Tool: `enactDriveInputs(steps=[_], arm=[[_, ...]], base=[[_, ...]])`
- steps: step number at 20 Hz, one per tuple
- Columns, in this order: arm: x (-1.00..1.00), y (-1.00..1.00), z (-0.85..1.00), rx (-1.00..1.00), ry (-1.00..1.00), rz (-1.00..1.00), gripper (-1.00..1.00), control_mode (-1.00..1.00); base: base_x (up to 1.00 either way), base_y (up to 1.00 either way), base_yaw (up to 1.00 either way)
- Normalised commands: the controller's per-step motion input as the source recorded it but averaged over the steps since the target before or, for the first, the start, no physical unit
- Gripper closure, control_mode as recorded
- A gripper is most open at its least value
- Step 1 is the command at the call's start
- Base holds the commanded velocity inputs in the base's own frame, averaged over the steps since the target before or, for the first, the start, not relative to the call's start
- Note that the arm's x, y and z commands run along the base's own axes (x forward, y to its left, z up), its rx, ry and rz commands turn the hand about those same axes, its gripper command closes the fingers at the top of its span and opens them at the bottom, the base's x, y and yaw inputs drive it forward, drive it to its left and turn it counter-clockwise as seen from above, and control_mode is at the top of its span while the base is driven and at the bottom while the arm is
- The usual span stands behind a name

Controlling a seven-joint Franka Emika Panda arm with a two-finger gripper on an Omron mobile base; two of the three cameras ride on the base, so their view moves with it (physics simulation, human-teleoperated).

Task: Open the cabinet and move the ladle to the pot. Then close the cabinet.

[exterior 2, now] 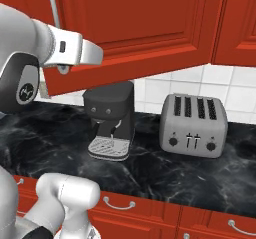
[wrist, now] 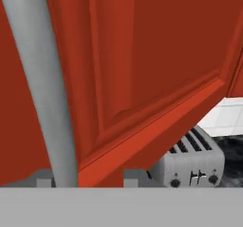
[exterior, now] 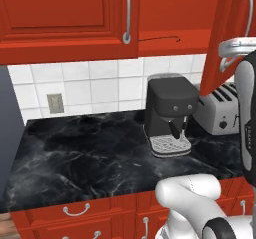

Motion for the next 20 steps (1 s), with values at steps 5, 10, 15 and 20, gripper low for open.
enactDriveInputs(steps=[5,10,15,20], arm=[[-0.32,-0.01,0.00,0.00,0.14,0.00,-1.00,-1.00],[-0.94,0.16,0.00,0.00,0.01,0.00,-1.00,-1.00],[-1.00,0.73,-0.06,0.00,0.00,0.00,-1.00,-1.00],[-0.83,1.00,-0.13,0.00,0.00,0.00,-1.00,-1.00]], base=[[0.00,0.00,0.00],[0.00,0.00,0.00],[0.00,0.00,0.00],[0.00,0.00,0.00]])
